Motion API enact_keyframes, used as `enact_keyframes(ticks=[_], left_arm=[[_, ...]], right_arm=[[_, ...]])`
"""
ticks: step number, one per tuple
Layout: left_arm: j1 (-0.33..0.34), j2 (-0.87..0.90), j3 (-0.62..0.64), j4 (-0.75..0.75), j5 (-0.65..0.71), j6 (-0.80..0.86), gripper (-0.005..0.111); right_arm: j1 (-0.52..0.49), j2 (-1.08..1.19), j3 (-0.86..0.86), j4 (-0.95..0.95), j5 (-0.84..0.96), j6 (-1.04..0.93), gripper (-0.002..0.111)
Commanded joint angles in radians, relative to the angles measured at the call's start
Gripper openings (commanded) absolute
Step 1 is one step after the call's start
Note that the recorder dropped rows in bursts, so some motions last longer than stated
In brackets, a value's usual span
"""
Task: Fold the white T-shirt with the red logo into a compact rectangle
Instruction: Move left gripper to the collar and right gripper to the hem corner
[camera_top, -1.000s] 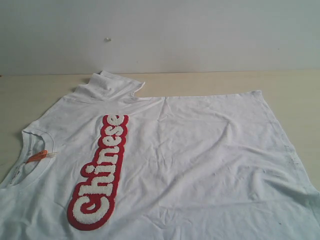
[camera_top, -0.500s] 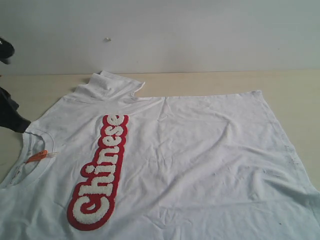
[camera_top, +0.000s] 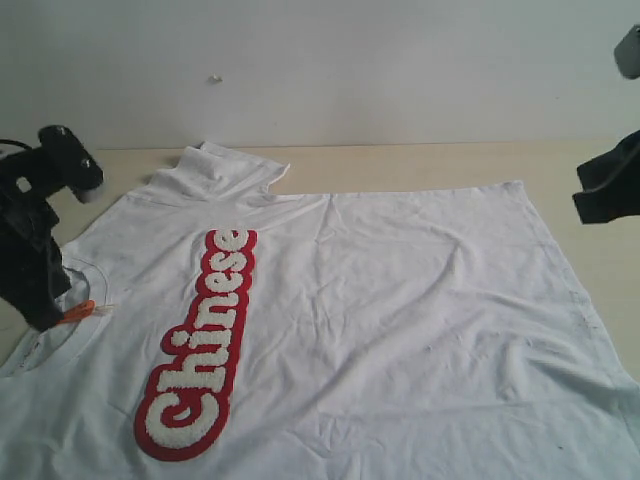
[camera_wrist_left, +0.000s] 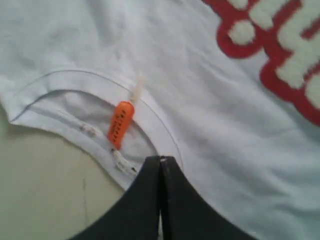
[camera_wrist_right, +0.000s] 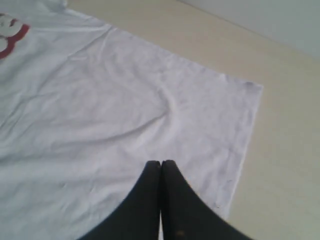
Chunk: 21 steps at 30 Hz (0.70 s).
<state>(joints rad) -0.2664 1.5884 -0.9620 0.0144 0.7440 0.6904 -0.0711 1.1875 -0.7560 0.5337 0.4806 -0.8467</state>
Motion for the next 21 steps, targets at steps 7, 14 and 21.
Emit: enact_keyframes(ticks=[7, 14, 21], left_arm=[[-0.006, 0.043, 0.008, 0.007, -0.002, 0.405, 0.052], [-0.004, 0.043, 0.008, 0.031, -0.097, 0.335, 0.087], [-0.004, 0.043, 0.008, 0.059, -0.092, 0.373, 0.061]], right_arm=[[0.107, 0.102, -0.009, 0.024, 0.036, -0.201, 0.0], [0.107, 0.105, -0.009, 0.024, 0.036, -0.198, 0.0], [0.107, 0.105, -0.009, 0.024, 0.038, -0.198, 0.0]])
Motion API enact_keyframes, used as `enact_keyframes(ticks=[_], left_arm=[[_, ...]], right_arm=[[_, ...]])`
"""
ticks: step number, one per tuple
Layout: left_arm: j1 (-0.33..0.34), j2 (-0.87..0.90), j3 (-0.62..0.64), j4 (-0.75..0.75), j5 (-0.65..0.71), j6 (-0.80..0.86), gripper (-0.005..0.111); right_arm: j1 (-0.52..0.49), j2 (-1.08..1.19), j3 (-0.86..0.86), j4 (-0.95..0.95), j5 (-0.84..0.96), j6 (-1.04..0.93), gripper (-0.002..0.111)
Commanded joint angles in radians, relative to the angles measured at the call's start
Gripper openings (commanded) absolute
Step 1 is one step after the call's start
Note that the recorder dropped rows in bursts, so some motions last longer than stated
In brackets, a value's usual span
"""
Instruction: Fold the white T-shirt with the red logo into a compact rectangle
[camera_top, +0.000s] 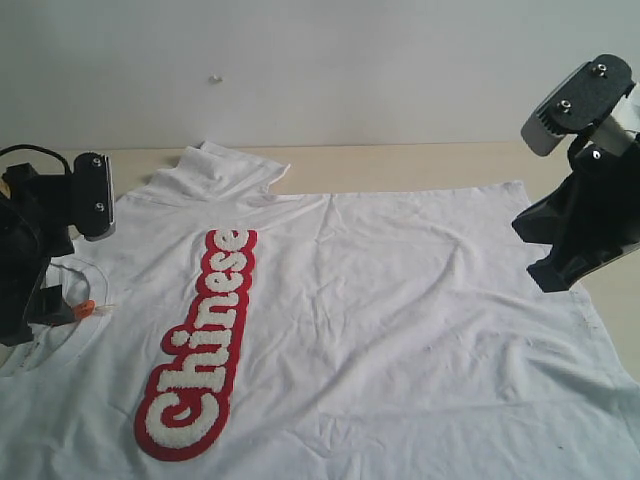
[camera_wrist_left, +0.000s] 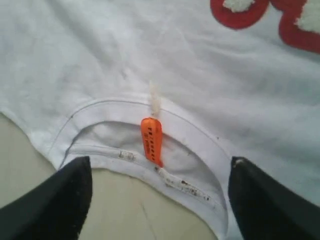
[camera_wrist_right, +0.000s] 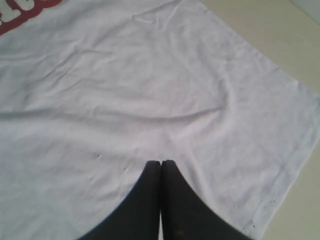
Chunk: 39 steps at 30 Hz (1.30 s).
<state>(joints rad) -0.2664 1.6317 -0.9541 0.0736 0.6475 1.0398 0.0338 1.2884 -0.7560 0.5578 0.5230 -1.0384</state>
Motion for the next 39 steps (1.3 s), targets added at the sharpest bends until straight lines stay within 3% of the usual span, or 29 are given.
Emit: enact_keyframes(ticks=[1, 5, 7, 16, 22, 37, 39], left_arm=[[-0.004, -0.001, 0.001, 0.0, 0.057, 0.124, 0.057], [0.018, 0.008, 0.001, 0.058, 0.08, 0.214, 0.038], [0.047, 0.025, 0.001, 0.056, 0.084, 0.252, 0.034], [0.113, 0.106, 0.001, 0.052, 0.051, 0.347, 0.038], [0.15, 0.21, -0.094, 0.04, 0.121, 0.395, 0.038], [0.157, 0.244, -0.147, -0.012, 0.07, 0.354, 0.038], [0.157, 0.244, -0.139, -0.033, 0.055, 0.354, 0.043]], right_arm=[[0.002, 0.004, -0.009, 0.008, -0.006, -0.007, 0.0], [0.002, 0.004, -0.009, 0.011, -0.01, -0.007, 0.0], [0.002, 0.004, -0.009, 0.011, -0.012, -0.008, 0.0], [0.002, 0.004, -0.009, 0.011, -0.018, -0.008, 0.0], [0.002, 0.004, -0.009, 0.011, -0.022, -0.008, 0.0], [0.002, 0.004, -0.009, 0.008, -0.042, -0.008, 0.0], [0.002, 0.004, -0.009, 0.008, -0.04, -0.008, 0.0]])
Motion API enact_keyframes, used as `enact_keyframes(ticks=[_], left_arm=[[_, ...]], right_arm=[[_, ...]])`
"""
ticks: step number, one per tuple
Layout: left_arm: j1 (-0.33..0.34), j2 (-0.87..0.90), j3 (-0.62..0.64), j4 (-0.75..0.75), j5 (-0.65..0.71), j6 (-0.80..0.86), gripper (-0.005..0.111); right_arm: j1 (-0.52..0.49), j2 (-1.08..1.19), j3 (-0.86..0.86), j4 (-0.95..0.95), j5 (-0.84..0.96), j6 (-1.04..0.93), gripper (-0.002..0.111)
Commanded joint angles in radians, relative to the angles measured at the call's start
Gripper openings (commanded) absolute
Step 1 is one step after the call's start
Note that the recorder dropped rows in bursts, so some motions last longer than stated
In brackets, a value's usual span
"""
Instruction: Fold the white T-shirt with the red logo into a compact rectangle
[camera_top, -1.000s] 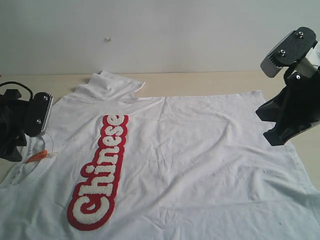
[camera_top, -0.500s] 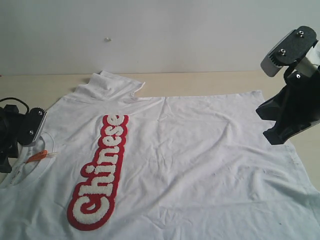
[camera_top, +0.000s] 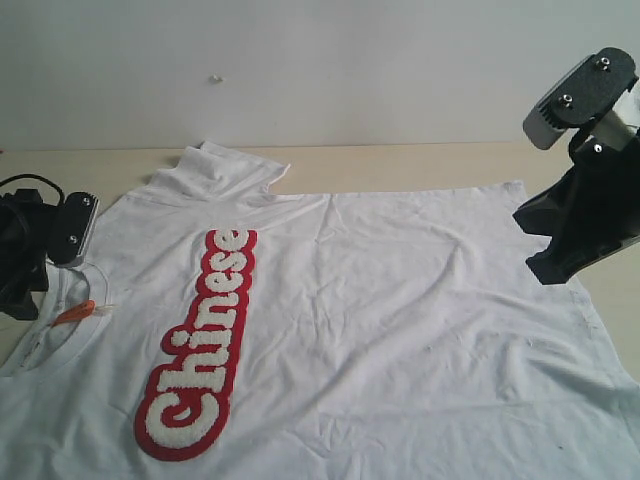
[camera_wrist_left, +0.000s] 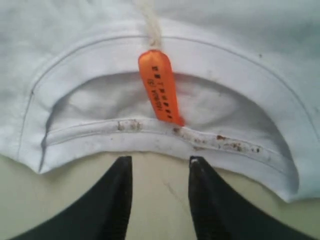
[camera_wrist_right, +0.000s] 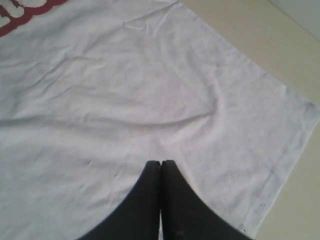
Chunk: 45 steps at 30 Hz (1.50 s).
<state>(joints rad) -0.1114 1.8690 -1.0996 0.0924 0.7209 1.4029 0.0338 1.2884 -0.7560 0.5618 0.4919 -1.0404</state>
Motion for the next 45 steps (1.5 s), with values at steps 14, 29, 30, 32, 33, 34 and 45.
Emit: enact_keyframes(ticks=[14, 29, 30, 32, 33, 34, 45], left_arm=[[0.002, 0.007, 0.007, -0.04, -0.018, 0.019, 0.092], [-0.009, 0.009, 0.007, -0.026, 0.063, 0.032, 0.046], [-0.009, 0.009, 0.007, -0.026, 0.073, 0.035, 0.045], [-0.009, 0.011, 0.007, -0.026, 0.092, 0.051, 0.046], [-0.009, 0.014, 0.007, -0.026, 0.098, 0.051, 0.047], [-0.009, 0.017, 0.007, -0.026, 0.098, 0.051, 0.047], [-0.013, 0.044, 0.007, -0.065, 0.14, 0.115, 0.047]], right_arm=[[0.002, 0.004, -0.009, 0.004, -0.008, -0.006, 0.0], [0.002, 0.004, -0.009, 0.007, -0.008, -0.006, 0.0], [0.002, 0.004, -0.009, 0.007, -0.008, -0.006, 0.0], [0.002, 0.004, -0.009, 0.009, -0.008, -0.006, 0.0], [0.002, 0.004, -0.009, 0.009, -0.008, -0.006, 0.0], [0.002, 0.004, -0.009, 0.009, -0.008, -0.006, 0.0], [0.002, 0.004, -0.009, 0.009, -0.008, -0.006, 0.0]])
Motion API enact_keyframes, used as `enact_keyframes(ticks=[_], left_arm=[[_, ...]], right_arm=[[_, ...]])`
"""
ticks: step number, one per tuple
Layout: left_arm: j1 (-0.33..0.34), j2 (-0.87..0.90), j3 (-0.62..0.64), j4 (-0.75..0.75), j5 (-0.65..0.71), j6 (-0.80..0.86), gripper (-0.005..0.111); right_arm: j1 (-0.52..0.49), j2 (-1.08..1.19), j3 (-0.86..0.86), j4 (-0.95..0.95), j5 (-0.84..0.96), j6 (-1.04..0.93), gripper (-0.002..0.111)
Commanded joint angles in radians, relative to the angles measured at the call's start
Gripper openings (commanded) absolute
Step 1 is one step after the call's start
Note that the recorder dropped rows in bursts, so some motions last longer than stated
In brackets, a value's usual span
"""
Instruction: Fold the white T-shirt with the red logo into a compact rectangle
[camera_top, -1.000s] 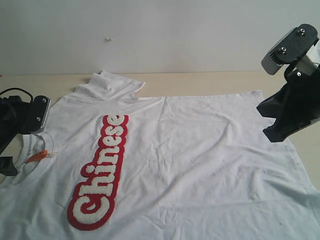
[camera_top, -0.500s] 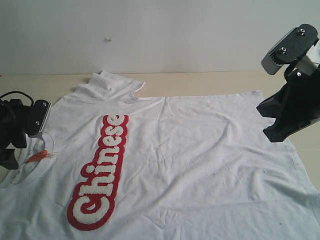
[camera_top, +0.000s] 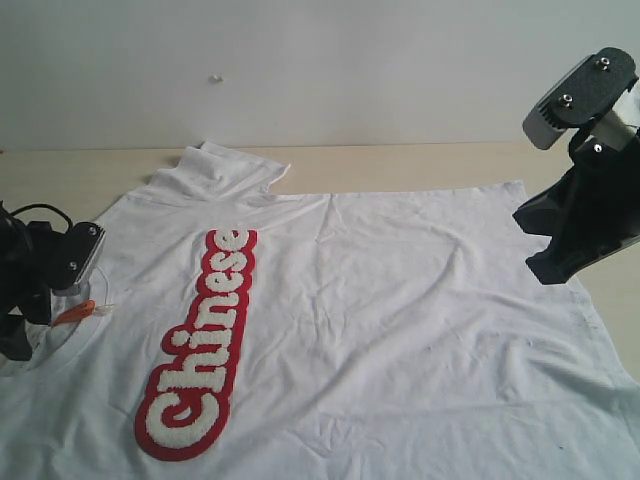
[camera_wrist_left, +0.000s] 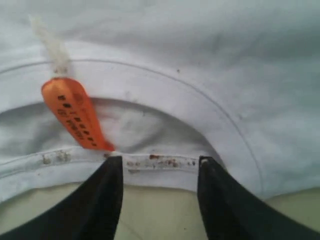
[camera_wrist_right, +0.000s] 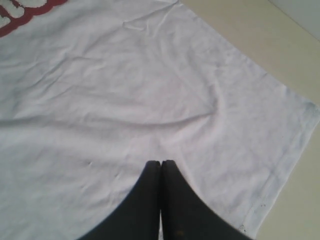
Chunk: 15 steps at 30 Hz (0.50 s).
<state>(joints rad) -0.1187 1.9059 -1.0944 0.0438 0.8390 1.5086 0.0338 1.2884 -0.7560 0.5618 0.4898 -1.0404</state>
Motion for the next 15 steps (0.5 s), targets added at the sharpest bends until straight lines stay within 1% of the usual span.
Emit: enact_keyframes(ticks=[1, 4, 9, 15], left_arm=[[-0.006, 0.007, 0.002, -0.018, 0.023, 0.007, 0.047], [-0.006, 0.008, 0.002, -0.022, -0.007, 0.002, 0.047], [-0.006, 0.008, 0.002, -0.03, 0.004, -0.004, 0.055], [-0.006, 0.008, 0.002, -0.022, 0.002, 0.0, 0.055]], right_arm=[[0.002, 0.004, -0.009, 0.009, -0.006, -0.006, 0.0], [0.002, 0.004, -0.009, 0.009, -0.006, -0.006, 0.0], [0.002, 0.004, -0.009, 0.009, -0.006, -0.006, 0.0], [0.002, 0.004, -0.009, 0.009, -0.006, -0.006, 0.0]])
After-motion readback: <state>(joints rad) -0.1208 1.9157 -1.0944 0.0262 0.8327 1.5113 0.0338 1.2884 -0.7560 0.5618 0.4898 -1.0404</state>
